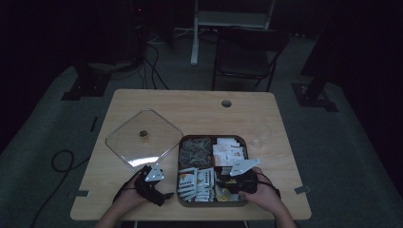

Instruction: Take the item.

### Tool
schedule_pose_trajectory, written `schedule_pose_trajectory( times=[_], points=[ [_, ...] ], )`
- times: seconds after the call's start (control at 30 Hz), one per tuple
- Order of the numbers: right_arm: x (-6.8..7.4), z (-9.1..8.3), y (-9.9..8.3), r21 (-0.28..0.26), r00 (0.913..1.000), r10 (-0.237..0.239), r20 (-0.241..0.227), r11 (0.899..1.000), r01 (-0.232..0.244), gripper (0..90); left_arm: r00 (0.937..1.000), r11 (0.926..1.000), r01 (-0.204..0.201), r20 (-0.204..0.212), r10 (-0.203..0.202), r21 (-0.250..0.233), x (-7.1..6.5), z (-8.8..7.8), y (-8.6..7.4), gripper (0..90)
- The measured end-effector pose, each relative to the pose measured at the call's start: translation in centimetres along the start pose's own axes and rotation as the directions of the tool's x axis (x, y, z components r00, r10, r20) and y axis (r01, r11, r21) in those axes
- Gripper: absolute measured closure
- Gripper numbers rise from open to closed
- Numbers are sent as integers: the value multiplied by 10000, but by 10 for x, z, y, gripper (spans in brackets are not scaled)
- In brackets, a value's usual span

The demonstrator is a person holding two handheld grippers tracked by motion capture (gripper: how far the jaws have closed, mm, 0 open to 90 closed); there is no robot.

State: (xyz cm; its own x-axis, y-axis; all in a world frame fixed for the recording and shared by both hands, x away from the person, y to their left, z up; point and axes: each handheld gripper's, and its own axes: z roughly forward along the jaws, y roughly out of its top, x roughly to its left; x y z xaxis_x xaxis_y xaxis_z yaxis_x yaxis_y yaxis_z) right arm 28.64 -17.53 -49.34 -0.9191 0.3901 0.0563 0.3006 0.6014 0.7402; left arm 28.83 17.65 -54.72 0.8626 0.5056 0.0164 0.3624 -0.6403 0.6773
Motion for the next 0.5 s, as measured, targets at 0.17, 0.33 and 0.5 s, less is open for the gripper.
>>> schedule_pose_trajectory(
  times=[0.17, 0.33, 0.5],
  points=[
    [-2, 7, -2, 507, 9996, -69, 258, 9987, 56, 715, 10000, 10000, -1, 1, 1, -3, 0, 0, 0, 3],
    [-2, 12, -3, 690, 9988, 178, 452, 9974, -209, 767, 10000, 10000, -4, 1, 4, -1, 0, 0, 0, 3],
    [-3, 10, -1, 595, 9970, 402, 662, 9972, -442, 871, 10000, 10000, 0, 2, 0, 1, 0, 0, 0, 3]
  ],
)
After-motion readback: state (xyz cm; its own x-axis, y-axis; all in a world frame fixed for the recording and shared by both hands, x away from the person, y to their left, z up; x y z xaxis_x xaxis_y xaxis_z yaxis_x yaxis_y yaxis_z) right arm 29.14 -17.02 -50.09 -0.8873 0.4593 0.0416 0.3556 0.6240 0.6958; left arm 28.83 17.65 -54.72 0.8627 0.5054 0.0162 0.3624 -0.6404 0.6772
